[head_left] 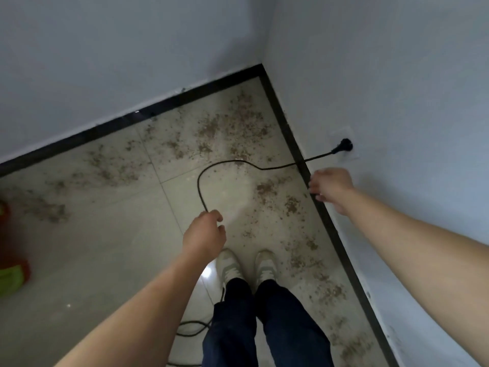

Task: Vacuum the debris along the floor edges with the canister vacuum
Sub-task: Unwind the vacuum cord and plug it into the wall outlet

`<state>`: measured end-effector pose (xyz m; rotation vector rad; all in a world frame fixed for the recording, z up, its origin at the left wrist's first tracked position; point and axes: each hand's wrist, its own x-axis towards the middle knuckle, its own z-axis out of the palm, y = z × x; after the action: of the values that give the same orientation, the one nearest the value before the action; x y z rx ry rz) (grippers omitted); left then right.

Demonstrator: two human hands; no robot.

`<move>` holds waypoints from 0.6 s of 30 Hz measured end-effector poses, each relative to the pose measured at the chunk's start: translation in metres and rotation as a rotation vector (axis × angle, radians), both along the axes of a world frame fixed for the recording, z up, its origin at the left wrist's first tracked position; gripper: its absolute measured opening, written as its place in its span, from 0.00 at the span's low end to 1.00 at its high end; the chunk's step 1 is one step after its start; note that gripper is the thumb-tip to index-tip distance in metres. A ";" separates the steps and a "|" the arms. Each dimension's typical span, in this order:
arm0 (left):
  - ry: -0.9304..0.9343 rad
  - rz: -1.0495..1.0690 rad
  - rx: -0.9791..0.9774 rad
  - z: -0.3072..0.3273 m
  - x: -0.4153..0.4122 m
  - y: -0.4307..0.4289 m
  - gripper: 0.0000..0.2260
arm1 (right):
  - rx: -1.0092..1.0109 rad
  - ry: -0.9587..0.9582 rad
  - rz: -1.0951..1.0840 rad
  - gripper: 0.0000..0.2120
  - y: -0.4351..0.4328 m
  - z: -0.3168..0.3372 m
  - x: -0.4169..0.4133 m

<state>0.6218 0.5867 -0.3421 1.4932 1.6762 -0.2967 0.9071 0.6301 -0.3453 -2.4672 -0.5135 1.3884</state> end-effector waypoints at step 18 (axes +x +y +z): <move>0.082 0.604 0.148 0.233 -0.061 -0.209 0.11 | 0.041 -0.100 1.159 0.11 -0.163 0.197 -0.146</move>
<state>0.5610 0.3782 -0.1089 1.0140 2.1576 0.0975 0.7608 0.4672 -0.1488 -2.1936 -2.1788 1.4843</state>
